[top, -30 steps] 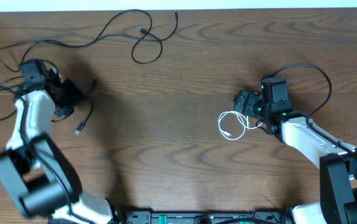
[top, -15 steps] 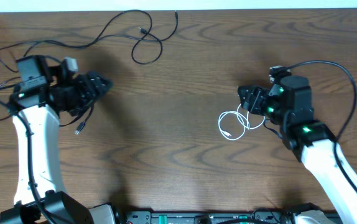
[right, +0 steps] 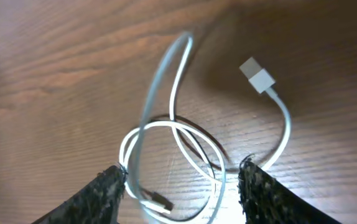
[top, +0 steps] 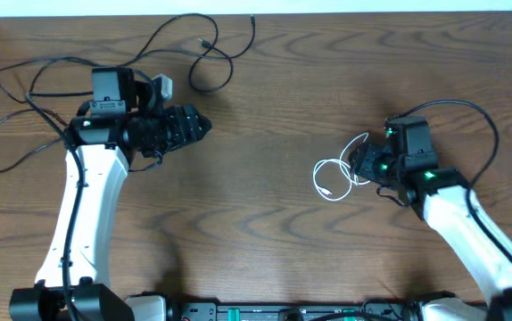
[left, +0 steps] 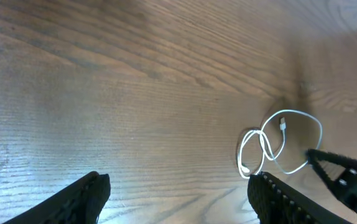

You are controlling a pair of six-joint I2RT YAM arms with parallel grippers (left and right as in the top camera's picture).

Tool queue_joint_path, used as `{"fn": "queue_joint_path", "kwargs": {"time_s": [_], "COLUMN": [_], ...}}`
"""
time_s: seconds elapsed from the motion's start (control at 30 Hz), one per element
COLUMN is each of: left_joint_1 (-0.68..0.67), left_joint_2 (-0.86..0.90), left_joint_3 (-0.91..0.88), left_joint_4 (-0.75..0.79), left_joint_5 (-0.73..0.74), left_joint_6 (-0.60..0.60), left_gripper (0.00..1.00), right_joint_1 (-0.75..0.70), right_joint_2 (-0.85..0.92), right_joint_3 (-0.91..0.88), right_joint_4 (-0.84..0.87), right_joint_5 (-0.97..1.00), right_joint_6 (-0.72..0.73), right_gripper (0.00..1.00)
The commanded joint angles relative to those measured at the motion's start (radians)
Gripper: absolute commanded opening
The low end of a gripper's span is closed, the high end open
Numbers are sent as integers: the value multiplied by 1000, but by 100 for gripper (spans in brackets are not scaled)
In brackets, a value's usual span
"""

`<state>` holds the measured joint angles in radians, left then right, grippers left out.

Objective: Untangle cables

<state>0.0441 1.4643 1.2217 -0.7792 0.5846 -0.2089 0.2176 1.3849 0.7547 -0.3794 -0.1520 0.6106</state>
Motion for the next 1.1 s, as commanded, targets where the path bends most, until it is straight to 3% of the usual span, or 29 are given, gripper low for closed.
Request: {"fn": "queue_joint_path", "kwargs": {"time_s": [0.0, 0.03, 0.07, 0.17, 0.2, 0.33, 0.53, 0.77, 1.07], "left_joint_1": [-5, -4, -4, -5, -5, -5, -5, -5, -4], "left_joint_2": [6, 6, 6, 6, 6, 6, 6, 6, 6], "left_joint_3": [3, 3, 3, 3, 3, -9, -9, -9, -9], "left_joint_4": [0, 0, 0, -1, -2, -2, -1, 13, 89], "left_joint_5": [-22, -22, -22, -26, -29, -28, 72, 142, 205], "left_joint_6": [13, 13, 13, 13, 13, 13, 13, 13, -93], "left_gripper": [77, 77, 77, 77, 77, 77, 77, 77, 77], "right_joint_1": [11, 13, 13, 13, 11, 10, 31, 33, 33], "right_joint_2": [89, 107, 112, 114, 101, 35, -94, -111, -88], "right_joint_3": [2, 2, 2, 3, 8, 39, 49, 49, 45], "right_joint_4": [36, 50, 54, 66, 66, 108, 441, 843, 824], "right_joint_5": [-69, -69, -69, -72, -112, -309, -803, -1170, -1411], "right_joint_6": [24, 24, 25, 24, 24, 15, 15, 229, 194], "right_gripper": [47, 36, 33, 3, 1, 1, 1, 1, 2]}}
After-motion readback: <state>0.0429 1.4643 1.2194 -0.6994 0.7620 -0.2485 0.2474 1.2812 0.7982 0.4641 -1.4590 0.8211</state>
